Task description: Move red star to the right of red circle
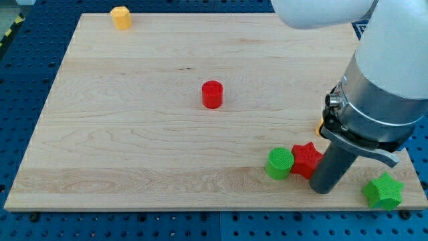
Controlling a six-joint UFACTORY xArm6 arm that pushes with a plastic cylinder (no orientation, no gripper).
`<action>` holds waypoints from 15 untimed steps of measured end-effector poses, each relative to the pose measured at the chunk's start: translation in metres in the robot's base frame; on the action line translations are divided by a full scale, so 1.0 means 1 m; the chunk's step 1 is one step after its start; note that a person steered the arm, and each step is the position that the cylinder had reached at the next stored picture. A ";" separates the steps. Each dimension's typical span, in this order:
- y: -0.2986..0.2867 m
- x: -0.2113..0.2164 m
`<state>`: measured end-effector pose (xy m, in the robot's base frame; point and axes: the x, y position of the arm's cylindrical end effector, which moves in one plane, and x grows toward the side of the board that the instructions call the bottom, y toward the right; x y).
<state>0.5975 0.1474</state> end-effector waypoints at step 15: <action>-0.036 -0.074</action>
<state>0.5234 0.1110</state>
